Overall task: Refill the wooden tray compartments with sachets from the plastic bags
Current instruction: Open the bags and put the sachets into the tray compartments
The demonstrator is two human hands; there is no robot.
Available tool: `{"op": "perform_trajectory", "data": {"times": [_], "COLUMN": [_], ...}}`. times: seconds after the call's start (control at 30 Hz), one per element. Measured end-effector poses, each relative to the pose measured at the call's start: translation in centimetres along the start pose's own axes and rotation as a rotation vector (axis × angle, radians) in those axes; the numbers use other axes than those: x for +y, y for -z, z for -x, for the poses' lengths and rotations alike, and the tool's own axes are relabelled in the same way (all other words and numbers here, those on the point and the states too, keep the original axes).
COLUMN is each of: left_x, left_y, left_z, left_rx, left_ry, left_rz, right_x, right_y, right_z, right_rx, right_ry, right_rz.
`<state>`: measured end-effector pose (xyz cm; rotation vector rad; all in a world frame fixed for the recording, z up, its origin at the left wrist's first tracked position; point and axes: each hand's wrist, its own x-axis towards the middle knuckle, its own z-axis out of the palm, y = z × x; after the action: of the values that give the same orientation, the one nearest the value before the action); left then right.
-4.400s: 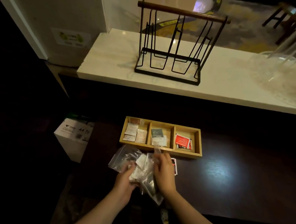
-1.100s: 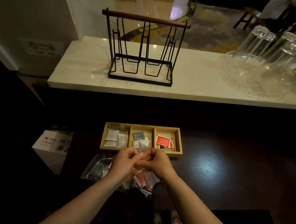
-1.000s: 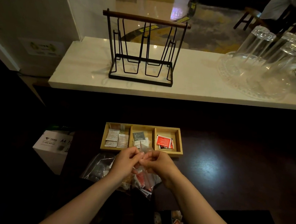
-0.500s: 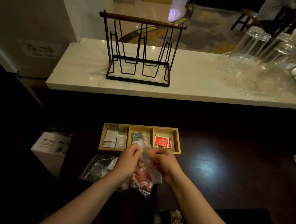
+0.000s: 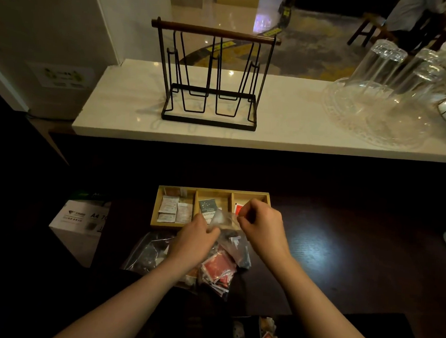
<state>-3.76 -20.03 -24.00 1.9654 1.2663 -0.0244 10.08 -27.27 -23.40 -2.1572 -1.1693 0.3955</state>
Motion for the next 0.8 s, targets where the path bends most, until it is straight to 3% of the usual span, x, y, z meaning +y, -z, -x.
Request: {"op": "perform_trajectory", "data": {"times": [0.13, 0.33, 0.43, 0.5, 0.57, 0.63, 0.7, 0.8], "left_x": [0.2, -0.4, -0.1, 0.6, 1.2, 1.6, 1.7, 1.4], "left_y": [-0.9, 0.2, 0.5, 0.5, 0.5, 0.9, 1.7, 3.3], "left_z": [-0.1, -0.2, -0.6, -0.7, -0.9, -1.0, -1.0, -0.6], "left_rx": [0.053, -0.083, -0.022, 0.028, 0.059, 0.090, 0.107, 0.065], "left_ry": [0.040, 0.039, 0.001, -0.019, -0.033, -0.032, -0.031, -0.079], "left_rz": [0.081, 0.050, 0.076, 0.106, 0.129, 0.130, 0.150, 0.211], "right_x": [0.3, 2.2, 2.1, 1.1, -0.9, -2.8, -3.2, -2.0], "right_y": [-0.2, 2.1, 3.3, 3.5, 3.4, 3.0, 2.2, 1.5], "right_z": [0.3, -0.3, -0.3, 0.4, 1.7, 2.9, 3.7, 2.9], "right_rx": [-0.040, -0.012, -0.046, 0.025, 0.058, -0.086, -0.261, -0.215], "right_ry": [0.060, 0.194, 0.221, 0.292, 0.395, 0.435, 0.379, 0.382], "right_rz": [-0.018, 0.096, 0.242, 0.382, 0.329, 0.180, 0.182, 0.381]}}
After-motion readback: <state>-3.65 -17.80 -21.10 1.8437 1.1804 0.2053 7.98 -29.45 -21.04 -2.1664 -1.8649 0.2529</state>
